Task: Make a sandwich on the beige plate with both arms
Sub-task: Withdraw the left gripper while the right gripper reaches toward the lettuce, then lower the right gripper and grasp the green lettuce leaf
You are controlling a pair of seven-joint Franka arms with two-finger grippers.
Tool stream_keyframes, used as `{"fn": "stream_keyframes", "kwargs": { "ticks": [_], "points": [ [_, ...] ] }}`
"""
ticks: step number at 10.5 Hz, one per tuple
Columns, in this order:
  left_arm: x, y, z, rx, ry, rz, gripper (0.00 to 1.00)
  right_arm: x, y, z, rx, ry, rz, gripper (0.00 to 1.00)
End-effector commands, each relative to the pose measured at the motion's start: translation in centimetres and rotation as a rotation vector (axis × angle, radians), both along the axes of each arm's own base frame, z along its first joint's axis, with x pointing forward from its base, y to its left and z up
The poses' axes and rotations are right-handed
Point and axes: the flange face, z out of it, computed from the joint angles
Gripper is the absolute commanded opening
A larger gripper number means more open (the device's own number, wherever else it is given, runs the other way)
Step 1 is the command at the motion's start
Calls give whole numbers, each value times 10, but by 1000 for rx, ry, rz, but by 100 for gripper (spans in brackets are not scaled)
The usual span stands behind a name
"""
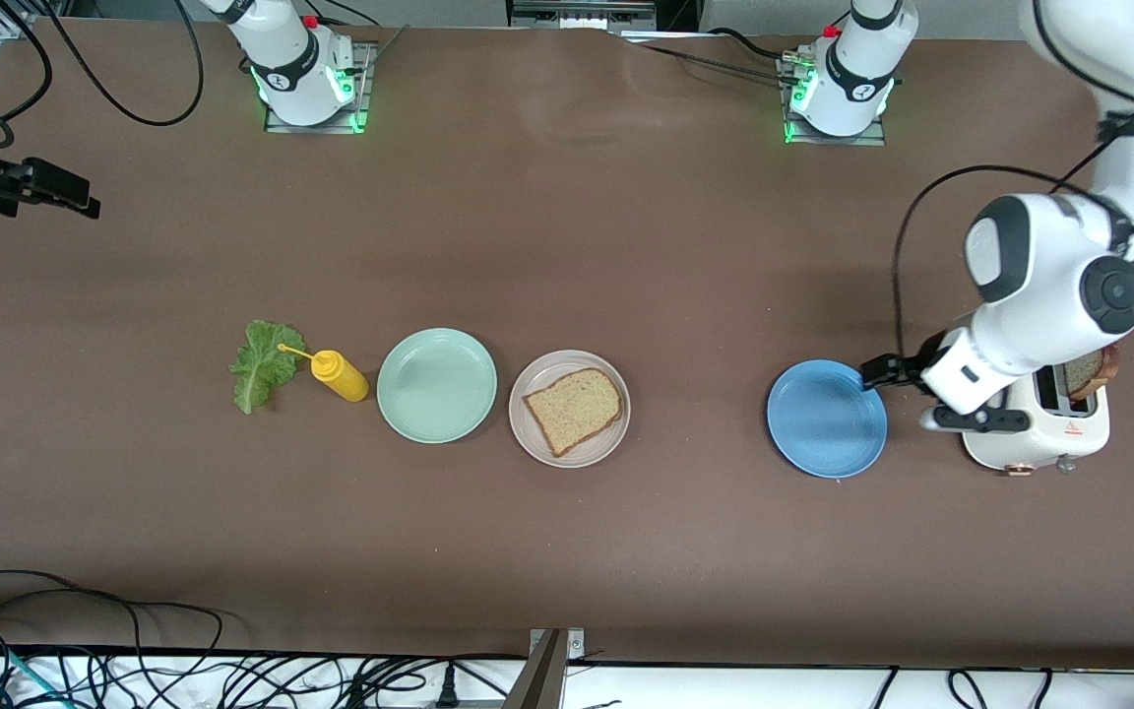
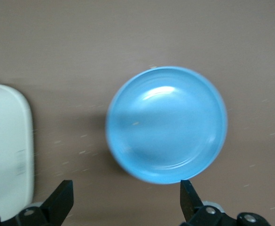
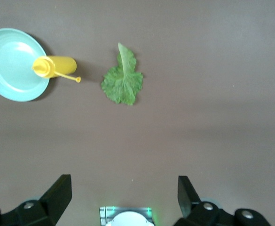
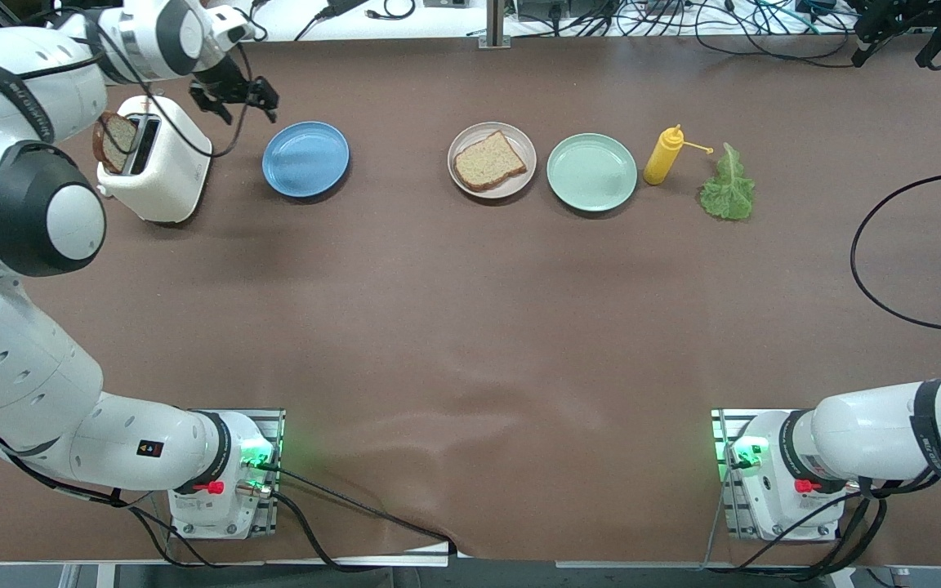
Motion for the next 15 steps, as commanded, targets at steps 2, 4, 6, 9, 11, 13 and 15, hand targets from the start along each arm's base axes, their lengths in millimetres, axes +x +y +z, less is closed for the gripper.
{"fn": "stream_keyframes", "kwargs": {
  "ticks": [2,4,6,9,11,13,15],
  "points": [
    [-29,35,49,126,34,-56,100,35,-3,-29,-2,-62,-12,100],
    [-39,44,73,138,54,-46,100,51,-5,-51,-5,-78,-14,100],
    [-48,51,101,133,72,-27,100,62,-12,-79,-7,-49,-25,100],
    [-54,52,141,117,110,-10,100,93,-6,-150,-12,-56,-15,100],
    [-54,54,159,109,110,-3,100,98,-6,-204,-17,-82,-16,100],
    [-55,48,177,65,117,3,100,97,-7,-259,-14,-90,-22,100],
    [-57,39,197,35,130,-1,100,98,7,-312,59,-50,-66,100]
  ]
}}
